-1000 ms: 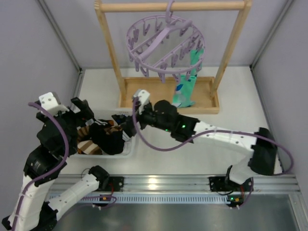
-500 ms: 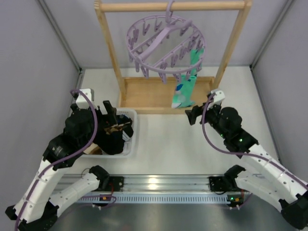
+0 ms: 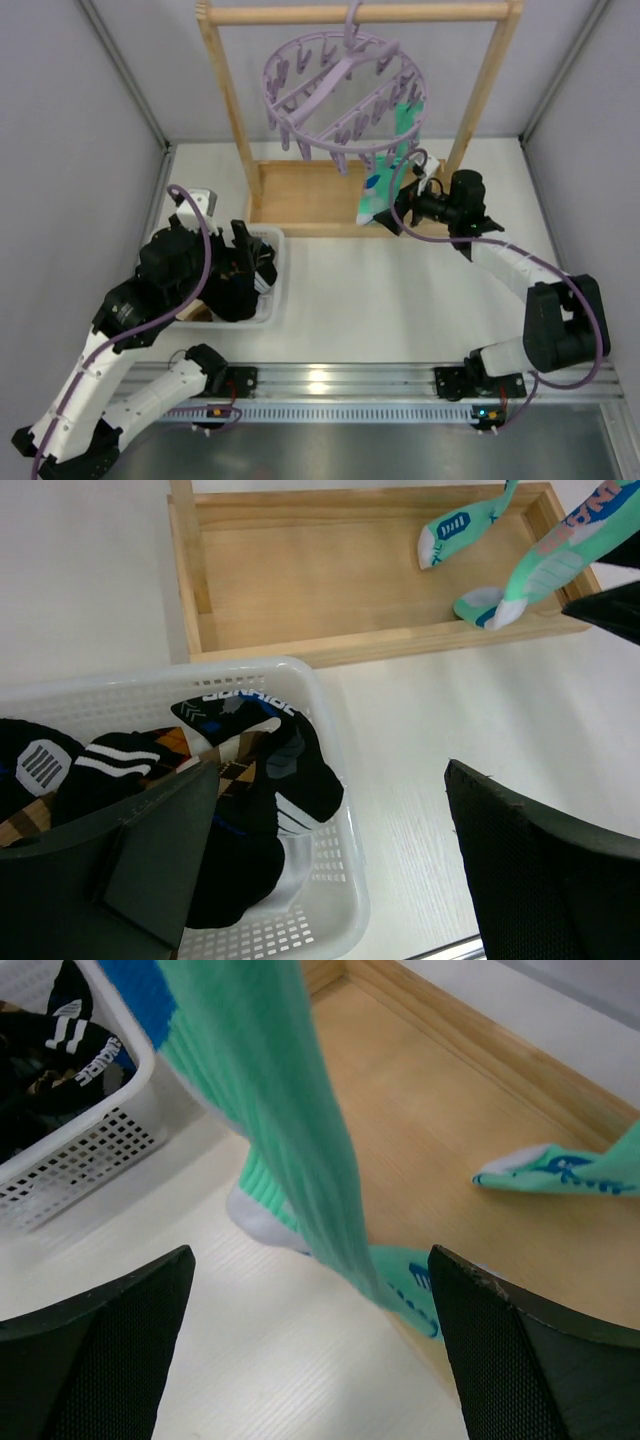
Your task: Remove the socks clipped to the hanger
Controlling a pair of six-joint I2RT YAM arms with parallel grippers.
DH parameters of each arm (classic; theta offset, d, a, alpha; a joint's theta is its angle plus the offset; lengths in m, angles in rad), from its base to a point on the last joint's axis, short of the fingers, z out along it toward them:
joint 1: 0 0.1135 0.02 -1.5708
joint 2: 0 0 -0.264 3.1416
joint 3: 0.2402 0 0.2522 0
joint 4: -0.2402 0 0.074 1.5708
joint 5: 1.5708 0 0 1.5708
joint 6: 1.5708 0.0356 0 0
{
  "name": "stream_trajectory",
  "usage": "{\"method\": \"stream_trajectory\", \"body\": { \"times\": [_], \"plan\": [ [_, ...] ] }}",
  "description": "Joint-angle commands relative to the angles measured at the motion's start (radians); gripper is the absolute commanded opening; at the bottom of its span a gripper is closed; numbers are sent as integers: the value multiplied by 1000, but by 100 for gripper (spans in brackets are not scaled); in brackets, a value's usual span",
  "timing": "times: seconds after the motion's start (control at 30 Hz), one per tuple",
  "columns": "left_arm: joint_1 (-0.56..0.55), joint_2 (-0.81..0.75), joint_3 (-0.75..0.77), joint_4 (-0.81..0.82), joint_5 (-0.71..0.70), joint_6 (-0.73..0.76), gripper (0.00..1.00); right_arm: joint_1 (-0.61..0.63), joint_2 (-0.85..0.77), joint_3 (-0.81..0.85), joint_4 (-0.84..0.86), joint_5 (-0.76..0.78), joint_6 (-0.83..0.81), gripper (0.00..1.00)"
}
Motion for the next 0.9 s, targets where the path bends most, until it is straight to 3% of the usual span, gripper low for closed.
{"method": "stream_trajectory", "body": {
  "times": [0.0,0.13,0.2,0.23,0.27,0.33,0.53,0.7,0.87],
  "plan": [
    [3,-8,-15,5,40,22,98,-7,96,127,105,-157,-120,93],
    [4,-8,-13,7,44,22,98,-5,169,138,201,-194,-102,81],
    [4,-5,-1,5,43,17,98,7,173,107,278,-197,-62,62],
    [4,1,3,7,46,14,98,12,161,94,302,-189,-45,47],
    [4,2,11,7,44,11,98,27,154,57,330,-177,-31,17],
    [4,10,42,8,32,-9,98,41,140,20,434,-145,-2,1],
    [4,50,187,8,-68,-96,98,125,11,-62,556,27,99,0],
    [3,125,305,13,-91,-145,98,268,-93,20,351,261,42,0],
    [4,209,440,13,-16,-167,98,426,-132,98,182,504,16,0]
  ]
}}
